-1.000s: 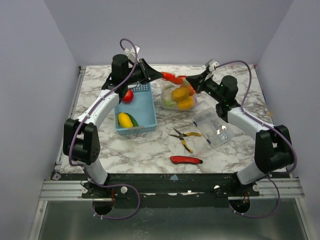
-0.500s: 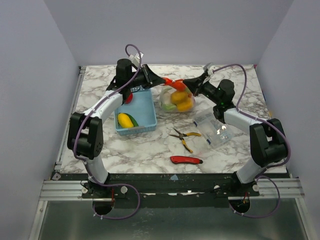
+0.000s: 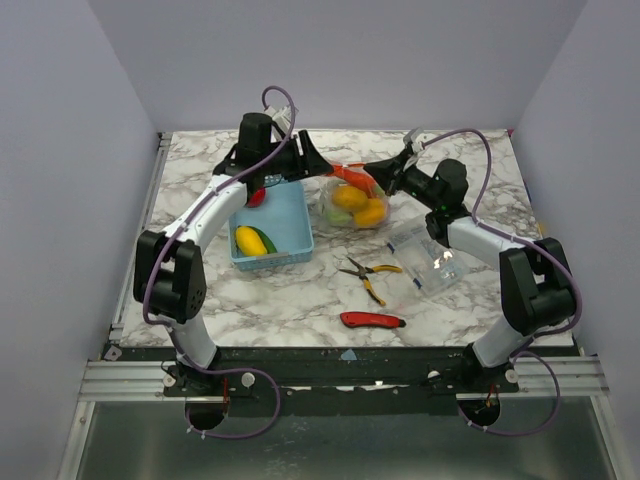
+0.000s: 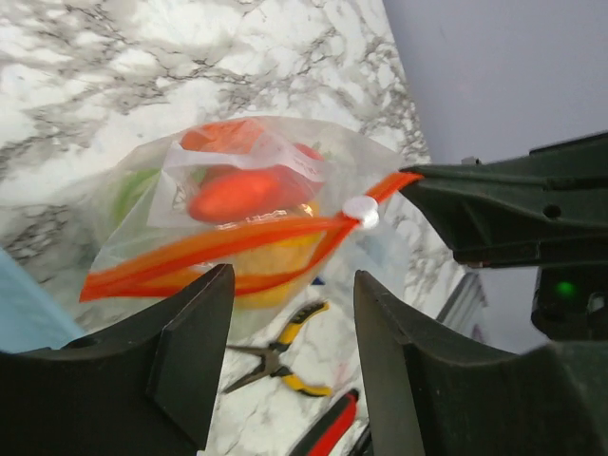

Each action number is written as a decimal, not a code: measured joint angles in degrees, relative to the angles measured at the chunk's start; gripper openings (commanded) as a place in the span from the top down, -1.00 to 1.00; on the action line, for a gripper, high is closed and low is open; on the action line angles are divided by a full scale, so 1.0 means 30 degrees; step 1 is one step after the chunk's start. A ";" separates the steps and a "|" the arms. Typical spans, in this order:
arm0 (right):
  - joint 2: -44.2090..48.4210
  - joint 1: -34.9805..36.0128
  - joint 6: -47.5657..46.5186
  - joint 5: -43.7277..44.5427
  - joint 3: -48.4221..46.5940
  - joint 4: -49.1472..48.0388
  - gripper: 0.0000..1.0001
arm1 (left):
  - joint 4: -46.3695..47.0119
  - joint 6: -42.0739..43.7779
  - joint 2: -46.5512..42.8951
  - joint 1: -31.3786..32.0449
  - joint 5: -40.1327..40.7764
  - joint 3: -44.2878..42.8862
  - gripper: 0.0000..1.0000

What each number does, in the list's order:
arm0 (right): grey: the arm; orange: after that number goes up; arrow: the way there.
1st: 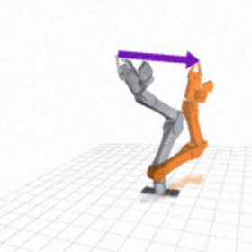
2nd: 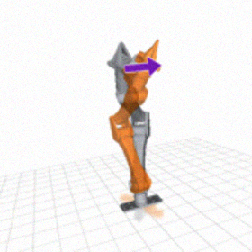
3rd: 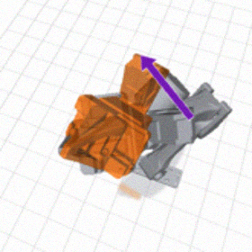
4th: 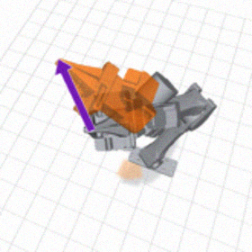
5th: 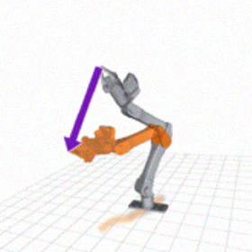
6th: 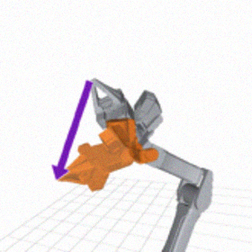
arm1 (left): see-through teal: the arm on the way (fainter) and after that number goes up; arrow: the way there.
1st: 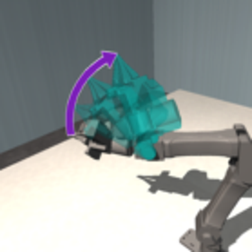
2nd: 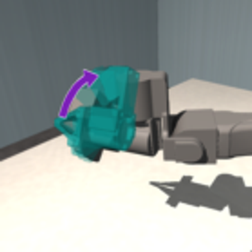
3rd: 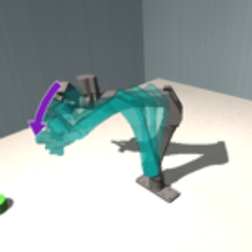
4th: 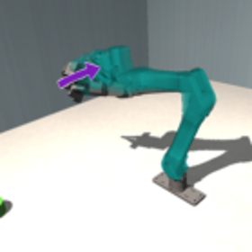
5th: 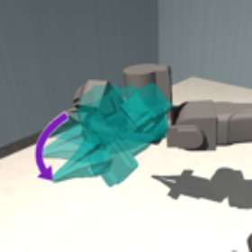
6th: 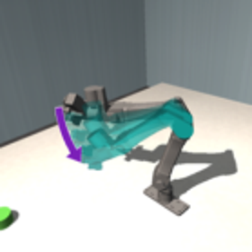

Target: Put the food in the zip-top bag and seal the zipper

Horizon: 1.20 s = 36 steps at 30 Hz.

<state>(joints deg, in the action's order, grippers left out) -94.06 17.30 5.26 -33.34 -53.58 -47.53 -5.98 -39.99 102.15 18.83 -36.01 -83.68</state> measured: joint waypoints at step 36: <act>0.1501 0.0000 -0.2565 -0.1989 -0.0080 0.3745 0.99 | -0.4619 2.6950 -0.0903 0.3854 0.2280 -0.3002 -0.08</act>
<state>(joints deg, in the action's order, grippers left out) -89.56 17.30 -2.44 -39.31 -53.82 -36.29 -19.84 40.86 99.44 30.39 -29.17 -92.68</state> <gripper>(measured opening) 0.006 0.574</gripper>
